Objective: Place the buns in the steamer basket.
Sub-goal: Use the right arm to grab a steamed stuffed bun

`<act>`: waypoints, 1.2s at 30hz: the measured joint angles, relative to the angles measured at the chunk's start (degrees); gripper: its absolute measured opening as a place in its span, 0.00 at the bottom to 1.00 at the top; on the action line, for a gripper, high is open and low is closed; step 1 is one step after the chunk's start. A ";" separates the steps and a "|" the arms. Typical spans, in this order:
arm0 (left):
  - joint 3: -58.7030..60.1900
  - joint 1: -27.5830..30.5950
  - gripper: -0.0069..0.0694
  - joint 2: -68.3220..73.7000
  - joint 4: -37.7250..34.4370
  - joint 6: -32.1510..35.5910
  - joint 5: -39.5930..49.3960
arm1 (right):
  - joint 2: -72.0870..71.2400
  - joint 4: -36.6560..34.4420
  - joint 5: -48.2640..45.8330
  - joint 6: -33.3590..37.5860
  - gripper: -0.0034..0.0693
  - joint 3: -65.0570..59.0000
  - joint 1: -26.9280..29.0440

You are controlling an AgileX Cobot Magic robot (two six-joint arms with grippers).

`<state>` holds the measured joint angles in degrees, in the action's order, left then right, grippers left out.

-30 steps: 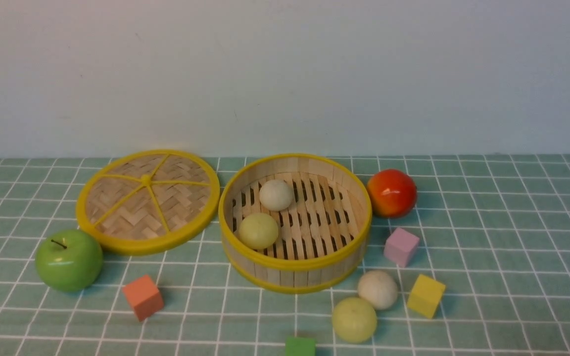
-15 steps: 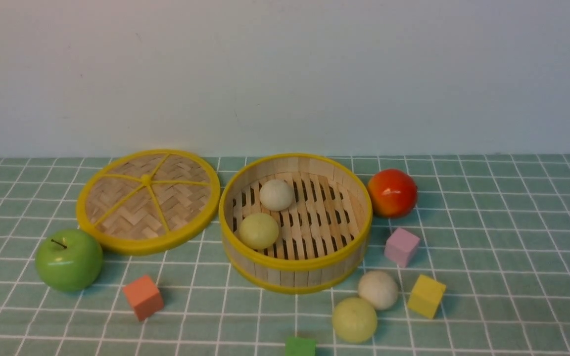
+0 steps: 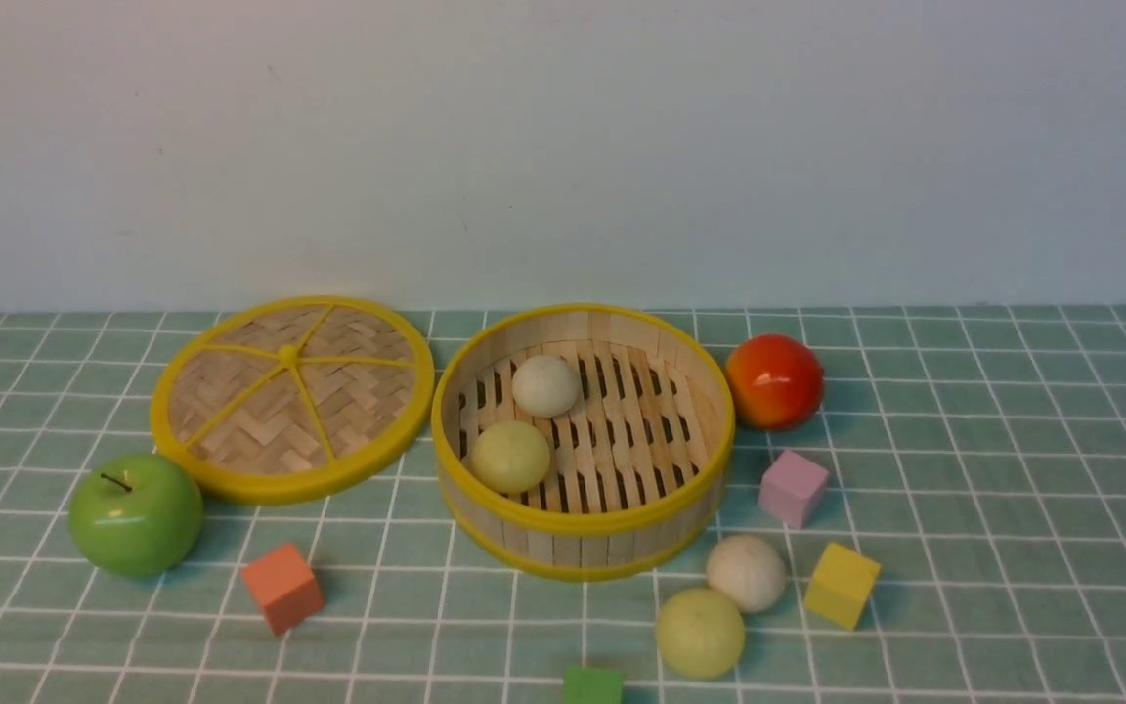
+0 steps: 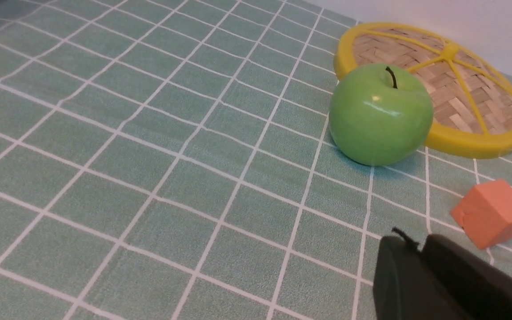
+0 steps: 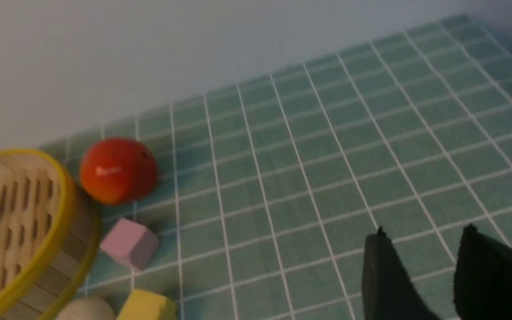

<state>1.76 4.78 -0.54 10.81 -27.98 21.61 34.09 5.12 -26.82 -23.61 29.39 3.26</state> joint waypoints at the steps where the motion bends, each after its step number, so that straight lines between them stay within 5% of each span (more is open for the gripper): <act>1: 0.00 0.00 0.18 0.00 0.00 0.00 0.00 | 1.69 -0.08 0.63 -0.02 0.38 0.07 0.00; 10: 0.00 0.00 0.19 0.00 0.00 0.00 0.00 | 16.40 -13.92 2.94 0.60 0.38 0.13 -0.15; 19: 0.00 0.02 0.19 0.00 0.00 0.00 0.00 | 35.62 -29.19 -7.78 31.98 0.38 12.78 -10.76; 26: 0.00 0.02 0.19 0.00 0.00 0.00 0.00 | 47.75 -28.30 -12.98 34.73 0.38 25.67 -17.25; 36: 0.00 0.02 0.21 0.00 0.00 0.00 0.00 | 63.74 -14.59 -19.36 26.01 0.38 44.26 -26.97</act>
<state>1.76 4.80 -0.54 10.81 -27.98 21.61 97.83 -9.47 -46.18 2.40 73.65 -23.71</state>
